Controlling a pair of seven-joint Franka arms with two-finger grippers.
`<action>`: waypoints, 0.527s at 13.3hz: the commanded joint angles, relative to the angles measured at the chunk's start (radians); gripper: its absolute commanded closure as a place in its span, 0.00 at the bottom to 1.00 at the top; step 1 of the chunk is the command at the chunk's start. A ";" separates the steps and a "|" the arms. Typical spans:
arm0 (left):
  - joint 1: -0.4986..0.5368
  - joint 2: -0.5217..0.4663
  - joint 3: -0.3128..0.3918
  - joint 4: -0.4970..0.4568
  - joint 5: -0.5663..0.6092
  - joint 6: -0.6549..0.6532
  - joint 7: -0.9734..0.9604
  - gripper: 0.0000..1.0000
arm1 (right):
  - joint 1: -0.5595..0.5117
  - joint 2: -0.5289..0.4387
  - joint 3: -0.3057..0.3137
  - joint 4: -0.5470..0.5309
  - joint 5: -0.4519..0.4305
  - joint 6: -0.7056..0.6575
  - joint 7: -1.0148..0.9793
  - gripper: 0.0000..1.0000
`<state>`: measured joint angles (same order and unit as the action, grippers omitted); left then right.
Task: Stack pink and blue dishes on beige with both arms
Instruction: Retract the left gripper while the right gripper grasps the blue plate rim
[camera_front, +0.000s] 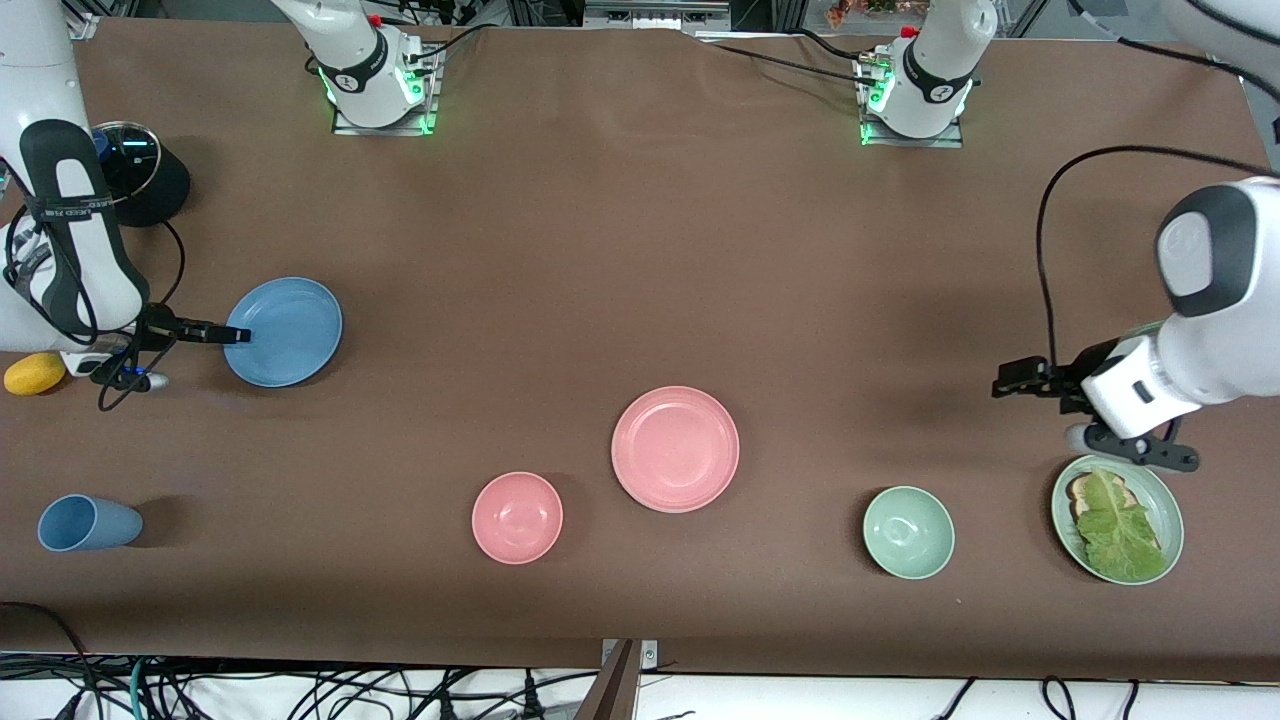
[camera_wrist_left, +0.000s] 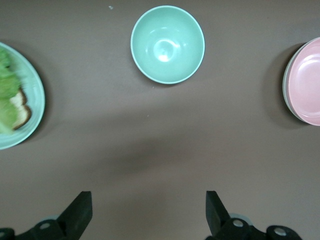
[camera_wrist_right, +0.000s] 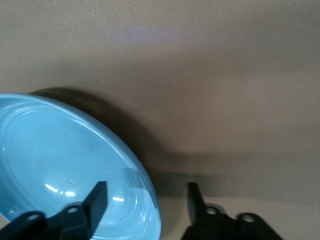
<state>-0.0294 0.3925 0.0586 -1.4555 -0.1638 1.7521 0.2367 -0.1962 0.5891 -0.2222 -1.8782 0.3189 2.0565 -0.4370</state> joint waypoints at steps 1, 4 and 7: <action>0.008 -0.076 0.017 -0.009 0.026 -0.055 0.013 0.00 | -0.015 0.014 0.011 0.011 0.038 -0.001 -0.037 0.52; 0.006 -0.133 0.044 -0.006 0.046 -0.094 0.012 0.00 | -0.014 0.014 0.011 0.014 0.042 -0.006 -0.051 0.85; 0.009 -0.210 0.056 -0.008 0.035 -0.132 0.019 0.00 | -0.012 0.012 0.011 0.016 0.042 -0.012 -0.069 1.00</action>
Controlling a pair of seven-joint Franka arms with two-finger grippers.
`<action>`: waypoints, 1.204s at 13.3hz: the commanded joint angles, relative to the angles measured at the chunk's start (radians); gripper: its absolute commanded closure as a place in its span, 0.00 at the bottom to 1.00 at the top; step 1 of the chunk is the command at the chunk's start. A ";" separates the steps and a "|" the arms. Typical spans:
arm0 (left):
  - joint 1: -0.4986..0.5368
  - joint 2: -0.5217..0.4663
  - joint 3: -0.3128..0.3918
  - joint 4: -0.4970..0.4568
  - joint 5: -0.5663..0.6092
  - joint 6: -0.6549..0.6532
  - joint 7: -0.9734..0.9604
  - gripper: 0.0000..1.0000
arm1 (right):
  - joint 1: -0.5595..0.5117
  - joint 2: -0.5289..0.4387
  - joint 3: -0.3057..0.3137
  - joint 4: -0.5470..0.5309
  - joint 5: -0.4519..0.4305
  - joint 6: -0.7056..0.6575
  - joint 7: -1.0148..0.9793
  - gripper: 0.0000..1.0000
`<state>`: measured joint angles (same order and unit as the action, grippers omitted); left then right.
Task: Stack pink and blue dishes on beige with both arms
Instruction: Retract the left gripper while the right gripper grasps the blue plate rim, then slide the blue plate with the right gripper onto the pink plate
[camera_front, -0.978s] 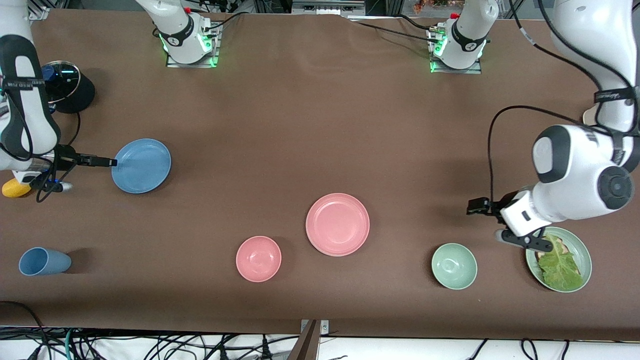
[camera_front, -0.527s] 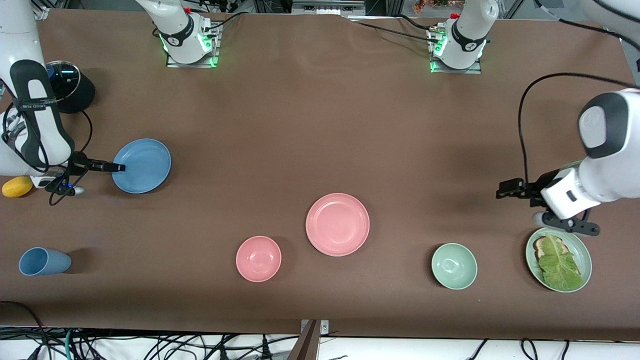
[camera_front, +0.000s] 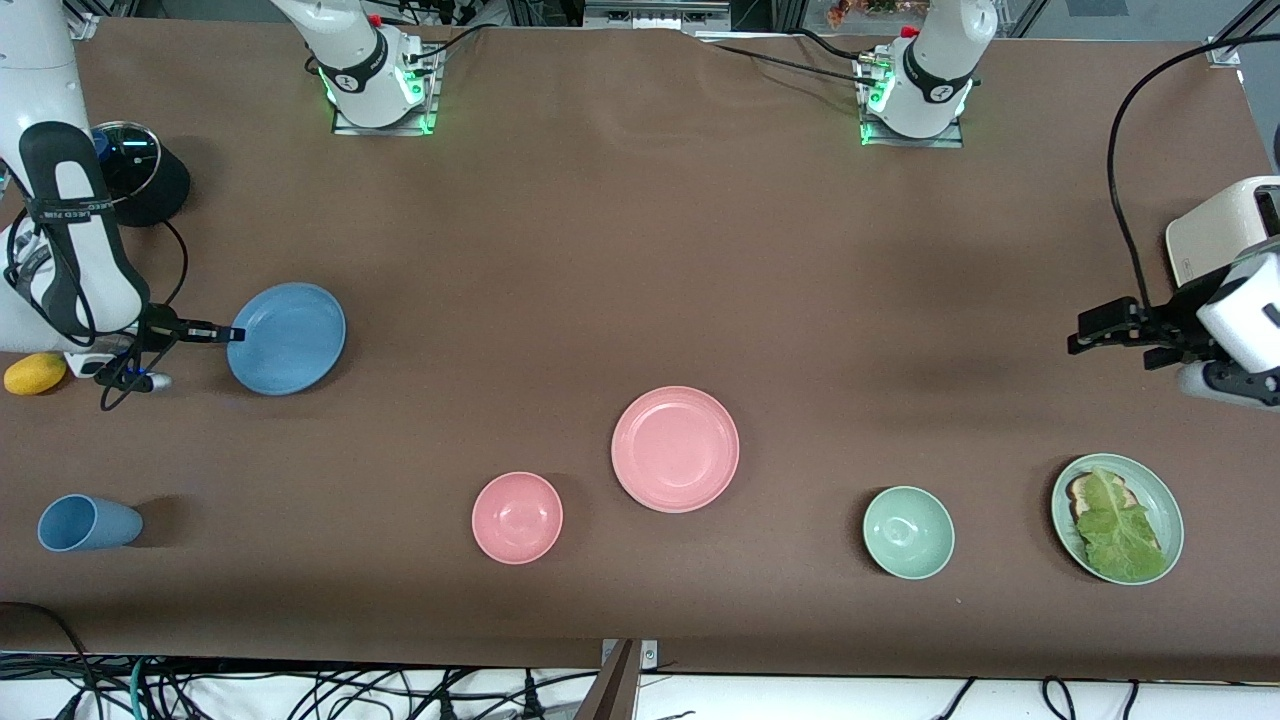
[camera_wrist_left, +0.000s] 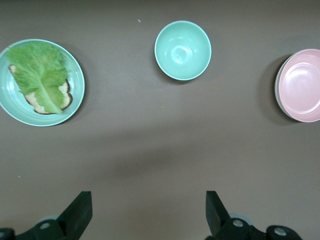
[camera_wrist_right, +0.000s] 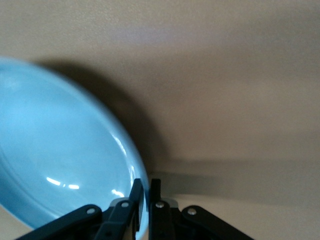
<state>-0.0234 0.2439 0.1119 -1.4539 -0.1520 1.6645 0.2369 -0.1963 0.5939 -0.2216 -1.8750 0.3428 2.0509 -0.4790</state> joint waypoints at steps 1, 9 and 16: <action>0.000 -0.070 0.000 -0.010 0.023 -0.114 0.022 0.00 | -0.011 0.001 0.011 0.013 0.018 -0.011 -0.027 1.00; -0.006 -0.093 0.006 0.082 0.029 -0.275 0.016 0.00 | 0.046 -0.042 0.086 0.282 0.018 -0.428 0.051 1.00; -0.018 -0.120 -0.003 0.089 0.039 -0.317 -0.225 0.00 | 0.129 -0.068 0.356 0.379 0.027 -0.379 0.613 1.00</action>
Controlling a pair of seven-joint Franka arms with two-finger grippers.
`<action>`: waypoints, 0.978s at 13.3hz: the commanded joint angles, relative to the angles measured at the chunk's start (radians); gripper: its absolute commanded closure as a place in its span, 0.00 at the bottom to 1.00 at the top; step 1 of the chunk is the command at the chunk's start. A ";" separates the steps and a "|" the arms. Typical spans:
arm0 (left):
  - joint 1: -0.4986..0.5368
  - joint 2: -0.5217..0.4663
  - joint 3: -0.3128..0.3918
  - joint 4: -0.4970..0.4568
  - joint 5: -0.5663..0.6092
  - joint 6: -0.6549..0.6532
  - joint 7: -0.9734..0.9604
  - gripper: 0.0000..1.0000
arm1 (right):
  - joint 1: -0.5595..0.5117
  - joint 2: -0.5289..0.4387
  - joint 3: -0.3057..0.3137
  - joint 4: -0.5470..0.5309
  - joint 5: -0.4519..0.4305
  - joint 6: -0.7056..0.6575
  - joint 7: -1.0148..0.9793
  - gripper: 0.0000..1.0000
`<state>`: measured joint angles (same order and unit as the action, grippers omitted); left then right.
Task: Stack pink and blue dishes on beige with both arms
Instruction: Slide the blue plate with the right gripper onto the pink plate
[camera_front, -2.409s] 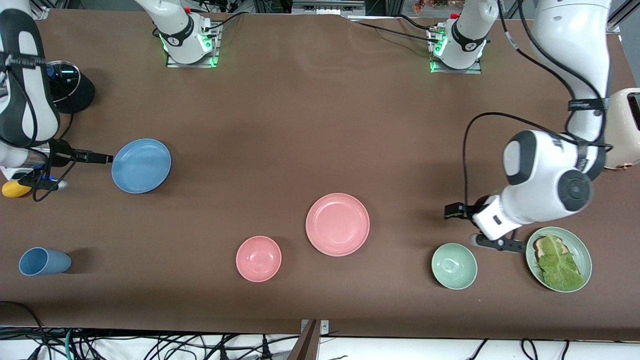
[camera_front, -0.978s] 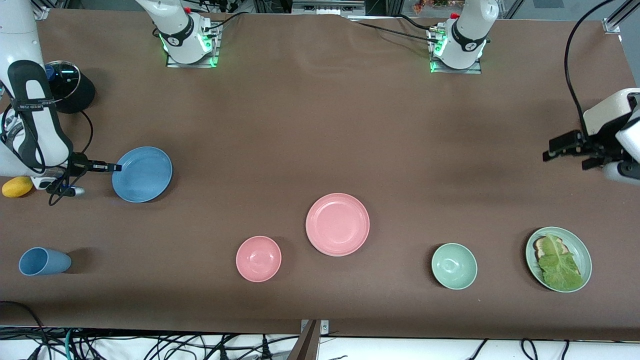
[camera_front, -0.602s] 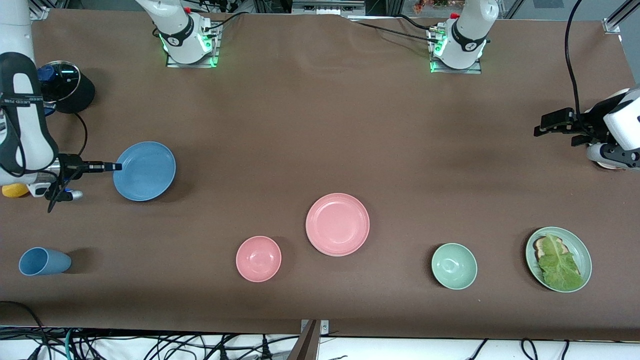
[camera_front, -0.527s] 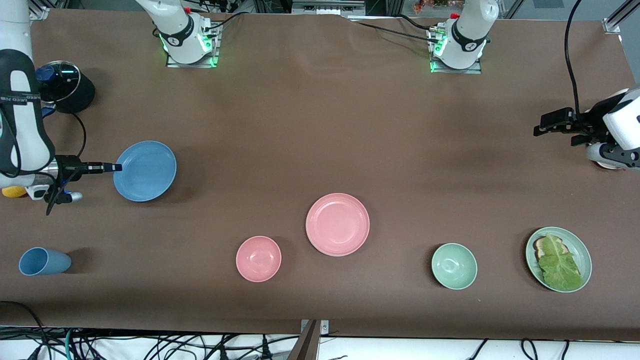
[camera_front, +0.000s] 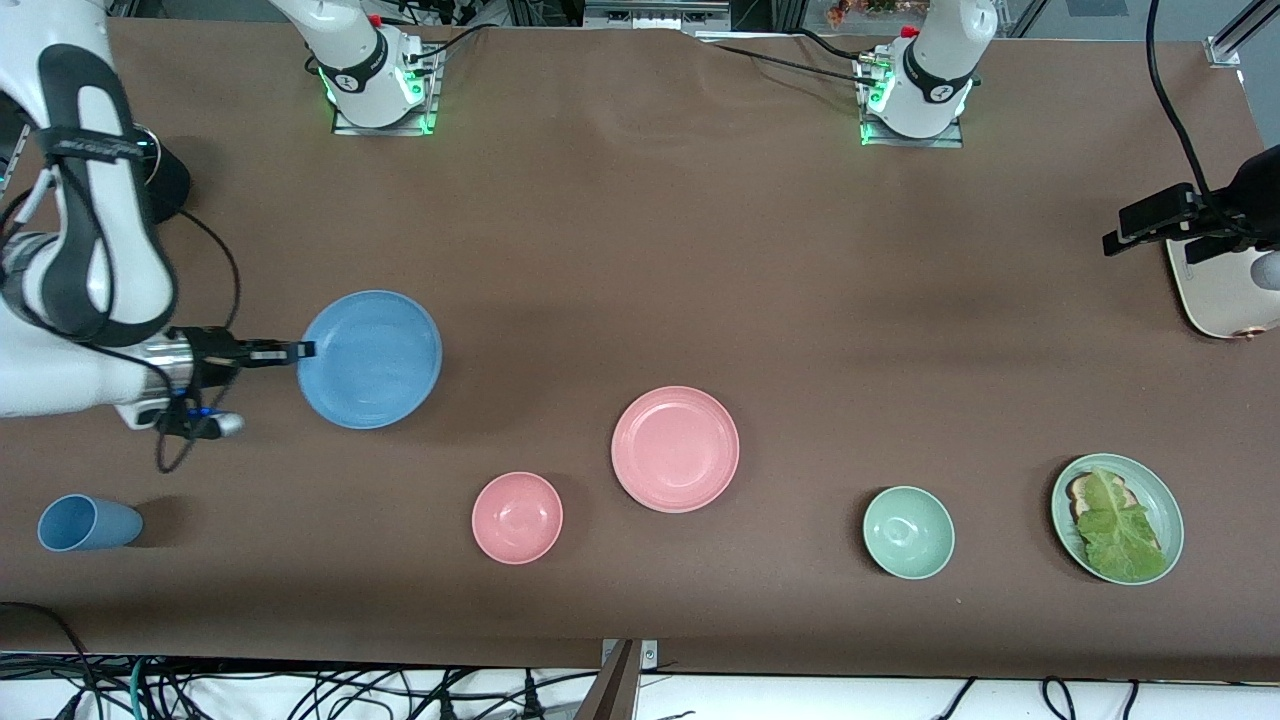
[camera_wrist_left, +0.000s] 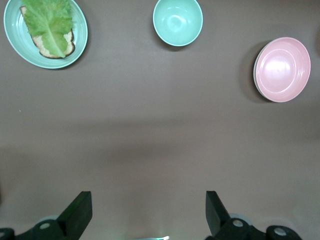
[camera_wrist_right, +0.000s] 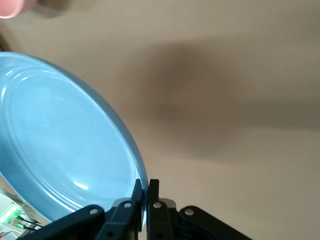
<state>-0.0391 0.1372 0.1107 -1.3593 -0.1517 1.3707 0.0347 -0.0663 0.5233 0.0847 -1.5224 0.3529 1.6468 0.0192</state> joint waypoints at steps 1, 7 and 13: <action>-0.004 -0.013 -0.002 -0.007 0.041 -0.038 -0.019 0.00 | 0.019 0.013 0.079 0.031 0.040 0.059 0.201 1.00; -0.004 -0.013 -0.017 -0.027 0.097 -0.019 0.073 0.00 | 0.275 0.102 0.098 0.034 0.101 0.457 0.601 1.00; -0.004 -0.008 -0.017 -0.058 0.095 -0.010 0.073 0.00 | 0.463 0.309 0.096 0.234 0.103 0.727 0.939 1.00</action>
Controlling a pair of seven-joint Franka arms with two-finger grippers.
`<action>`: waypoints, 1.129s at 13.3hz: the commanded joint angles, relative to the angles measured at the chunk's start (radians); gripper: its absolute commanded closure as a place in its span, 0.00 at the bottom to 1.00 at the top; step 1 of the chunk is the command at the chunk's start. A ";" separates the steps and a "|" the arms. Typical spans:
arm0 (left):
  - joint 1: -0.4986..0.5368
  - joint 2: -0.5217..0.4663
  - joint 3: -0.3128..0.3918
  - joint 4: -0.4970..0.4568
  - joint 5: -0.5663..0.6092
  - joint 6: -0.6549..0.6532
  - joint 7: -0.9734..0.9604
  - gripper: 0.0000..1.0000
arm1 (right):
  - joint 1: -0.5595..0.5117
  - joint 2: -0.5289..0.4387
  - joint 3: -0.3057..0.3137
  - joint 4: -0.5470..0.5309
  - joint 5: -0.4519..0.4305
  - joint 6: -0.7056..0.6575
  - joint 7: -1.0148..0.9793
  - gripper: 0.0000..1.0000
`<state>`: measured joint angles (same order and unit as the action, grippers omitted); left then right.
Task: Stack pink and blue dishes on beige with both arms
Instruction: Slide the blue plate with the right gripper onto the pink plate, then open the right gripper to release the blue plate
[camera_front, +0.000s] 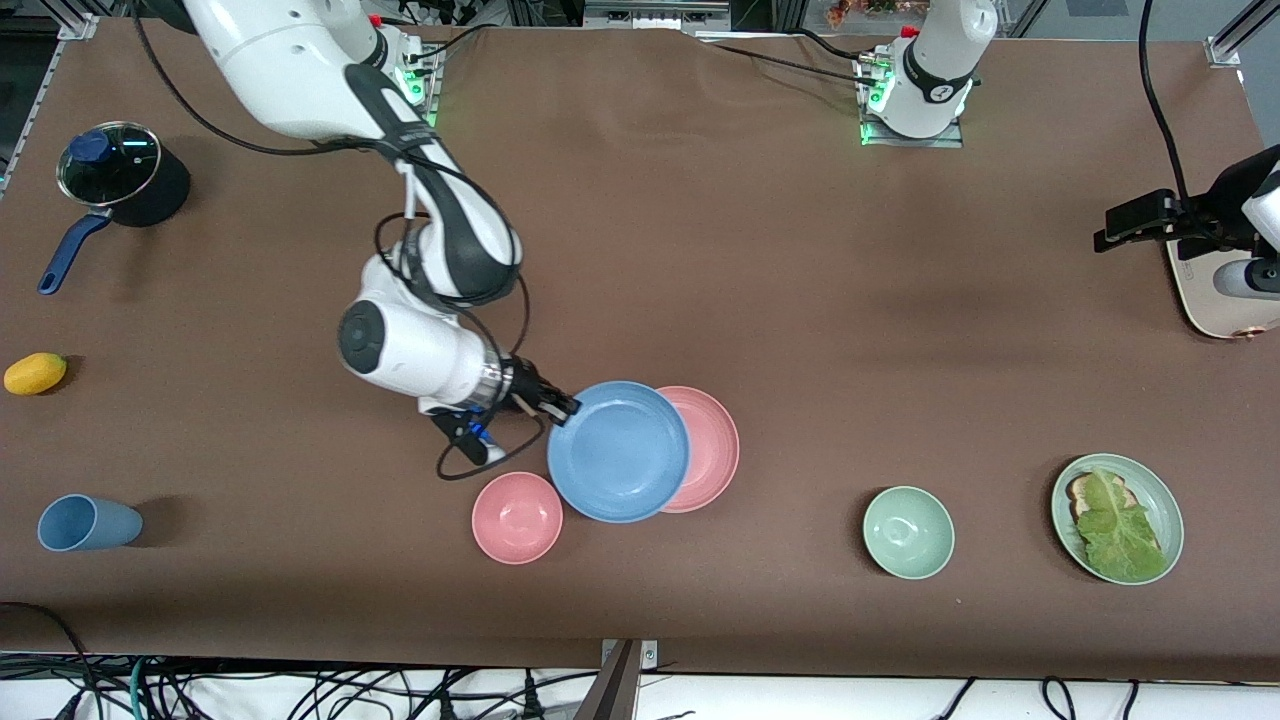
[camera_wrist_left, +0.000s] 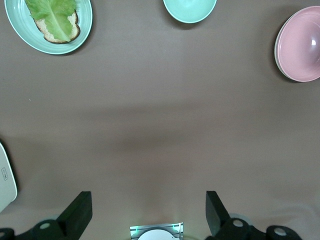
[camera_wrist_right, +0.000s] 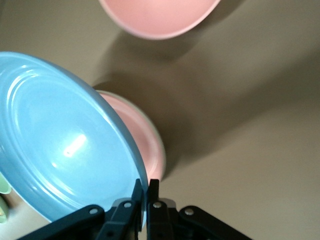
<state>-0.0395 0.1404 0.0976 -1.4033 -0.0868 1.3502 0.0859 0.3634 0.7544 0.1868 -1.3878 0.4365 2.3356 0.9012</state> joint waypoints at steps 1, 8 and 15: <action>-0.003 -0.012 -0.004 -0.014 0.032 0.021 0.021 0.00 | 0.049 0.095 -0.004 0.099 0.019 0.079 0.064 1.00; -0.003 -0.005 -0.009 -0.008 0.033 0.030 0.021 0.00 | 0.115 0.157 -0.007 0.090 0.005 0.160 0.070 1.00; -0.003 -0.002 -0.009 -0.006 0.033 0.030 0.023 0.00 | 0.112 0.103 -0.055 0.073 -0.057 0.029 0.062 0.00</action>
<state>-0.0395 0.1423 0.0926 -1.4061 -0.0868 1.3713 0.0867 0.4722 0.8954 0.1637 -1.3252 0.4151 2.4532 0.9607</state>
